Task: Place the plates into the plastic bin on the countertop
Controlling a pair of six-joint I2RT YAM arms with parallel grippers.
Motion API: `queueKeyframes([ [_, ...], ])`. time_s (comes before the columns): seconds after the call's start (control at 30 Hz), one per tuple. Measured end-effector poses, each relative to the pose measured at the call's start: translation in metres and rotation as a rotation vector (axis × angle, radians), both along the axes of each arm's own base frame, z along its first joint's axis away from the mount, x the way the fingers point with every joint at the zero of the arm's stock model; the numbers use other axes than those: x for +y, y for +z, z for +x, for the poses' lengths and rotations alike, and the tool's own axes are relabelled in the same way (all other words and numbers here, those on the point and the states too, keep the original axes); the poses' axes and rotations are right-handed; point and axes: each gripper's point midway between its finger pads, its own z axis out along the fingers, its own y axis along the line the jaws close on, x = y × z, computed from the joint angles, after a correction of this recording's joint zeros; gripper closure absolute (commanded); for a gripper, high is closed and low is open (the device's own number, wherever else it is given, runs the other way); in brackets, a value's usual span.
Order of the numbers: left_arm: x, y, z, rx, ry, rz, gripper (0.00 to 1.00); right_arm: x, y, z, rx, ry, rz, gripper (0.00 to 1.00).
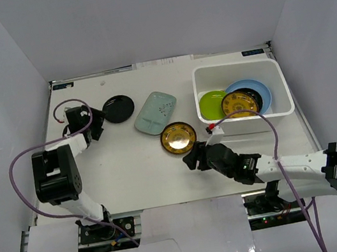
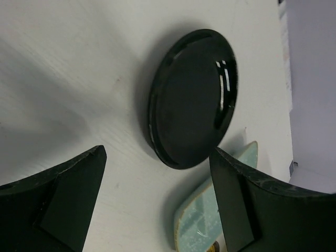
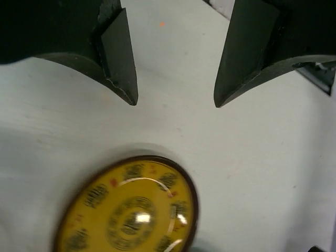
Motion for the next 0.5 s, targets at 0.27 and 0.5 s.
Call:
queueKeyframes([
  [0.27,0.003,-0.029,0.035,0.011,-0.009,-0.074,0.18,-0.043,-0.044,0.019,0.119,-0.27,0.045,0.26],
  [0.5,0.0,-0.04,0.059,-0.002,-0.024,-0.104,0.49,-0.055,-0.058,0.045,0.181,-0.403,0.107,0.3],
])
